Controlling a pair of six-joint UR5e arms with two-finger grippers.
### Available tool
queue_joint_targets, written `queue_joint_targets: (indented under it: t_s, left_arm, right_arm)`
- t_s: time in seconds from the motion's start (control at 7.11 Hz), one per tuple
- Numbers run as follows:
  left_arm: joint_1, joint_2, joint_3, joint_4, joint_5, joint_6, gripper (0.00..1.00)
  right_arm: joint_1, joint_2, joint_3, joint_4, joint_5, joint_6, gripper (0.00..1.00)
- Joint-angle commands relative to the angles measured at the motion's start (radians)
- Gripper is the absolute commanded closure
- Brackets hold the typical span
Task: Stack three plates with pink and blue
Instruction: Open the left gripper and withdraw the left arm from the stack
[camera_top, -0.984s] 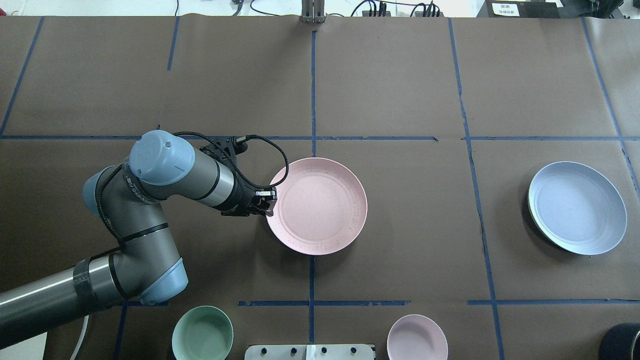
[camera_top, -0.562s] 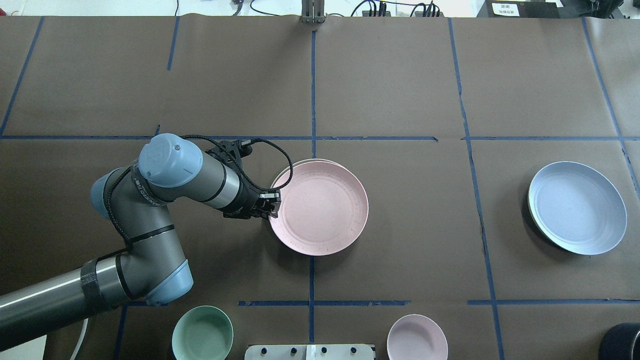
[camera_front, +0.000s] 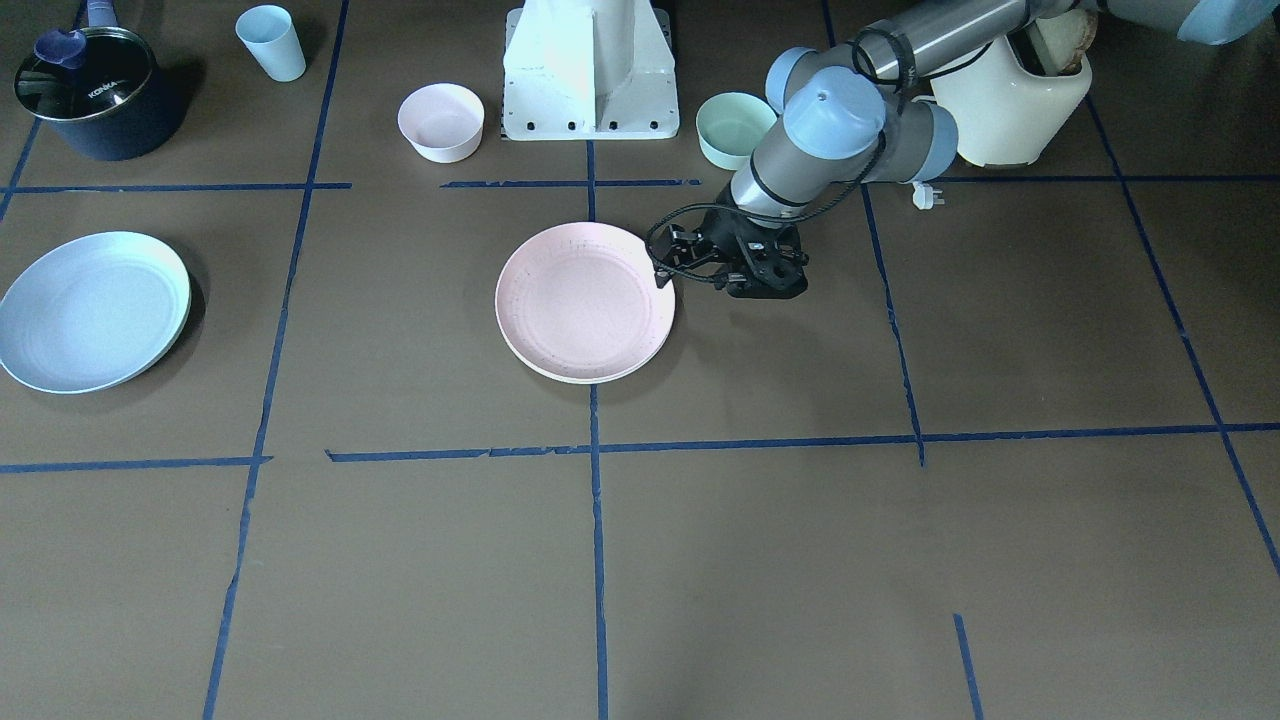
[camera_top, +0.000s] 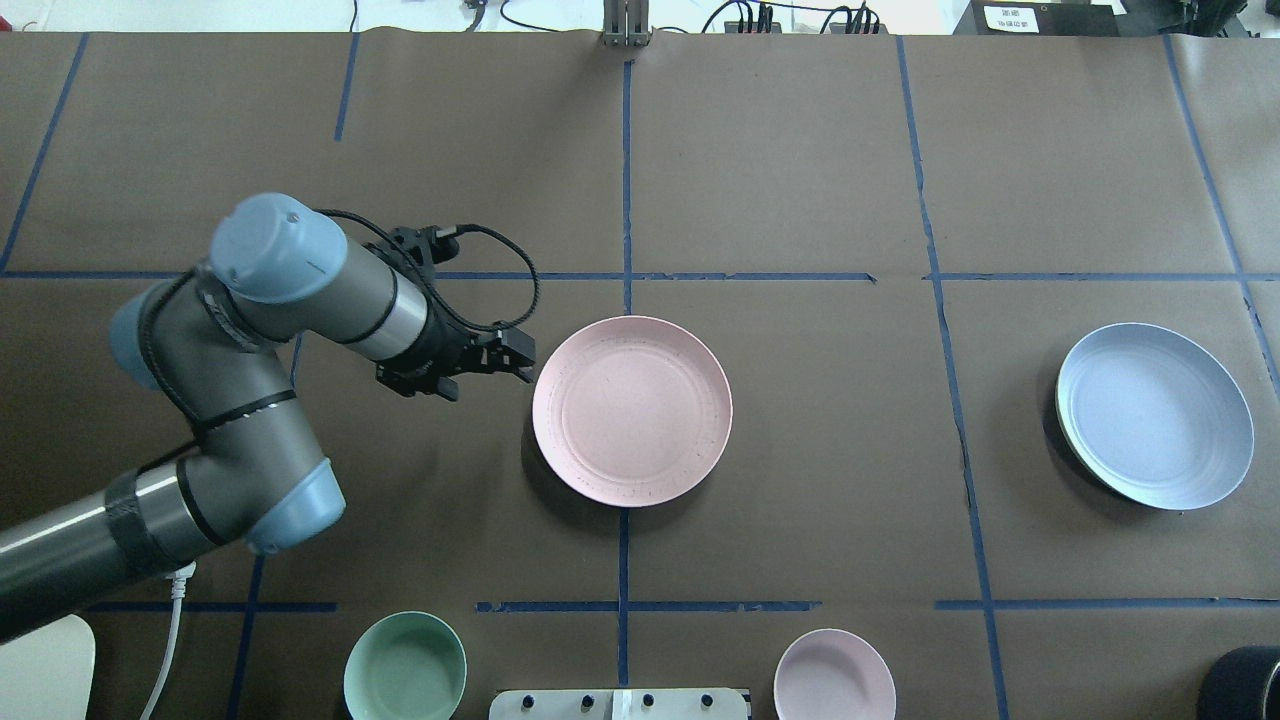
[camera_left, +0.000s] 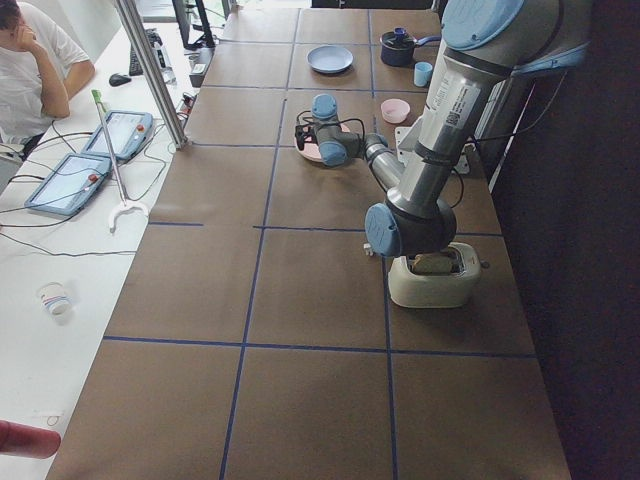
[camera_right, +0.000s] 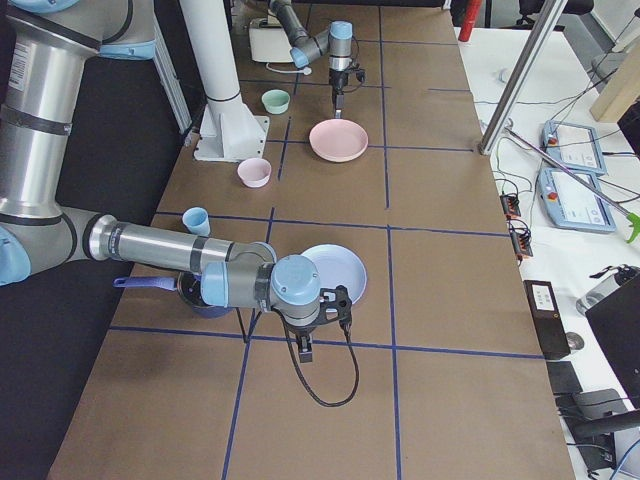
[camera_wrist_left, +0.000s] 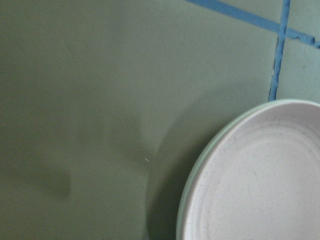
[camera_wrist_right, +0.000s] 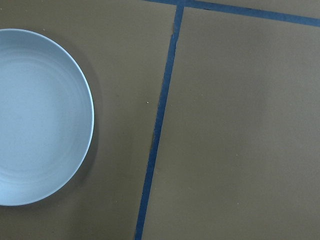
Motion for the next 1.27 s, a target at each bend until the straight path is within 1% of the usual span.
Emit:
queue_joint_targets:
  t_s: [0.0,0.14,0.28,0.42,0.56,0.7,0.84,1.12]
  left_arm:
    - [-0.163,0.082,-0.036,0.095,-0.11,0.307,0.0]
    - [-0.275,0.151,-0.082,0.214,-0.15,0.534,0.0]
    - [-0.352,0.258,-0.155,0.345,-0.15,0.797,0.0]
    - [-0.478,0.295,-0.188,0.507,-0.15,1.044,0.0]
    - [-0.588,0.337,-0.182,0.613,-0.15,1.261,0.0]
    - [-0.709,0.387,-0.162,0.664,-0.15,1.42,0.0]
    - [-0.815,0.453,-0.124,0.665,-0.153,1.535,0.0]
    - [-0.994,0.538,-0.007,0.662,-0.217,1.736,0.0]
  right_arm:
    - [0.0,0.002,0.005,0.001,0.027,-0.001,0.0]
    - [0.0,0.002,0.009,0.003,0.055,0.0,0.0]
    - [-0.002,0.005,0.012,0.003,0.055,0.002,0.0]
    - [-0.002,0.011,0.012,0.003,0.055,0.003,0.0]
    - [-0.002,0.016,0.012,0.003,0.055,0.007,0.0]
    - [-0.002,0.019,0.015,0.003,0.057,0.007,0.0]
    - [-0.002,0.03,0.015,0.001,0.055,0.008,0.0]
    - [-0.003,0.034,0.027,0.003,0.058,0.058,0.0]
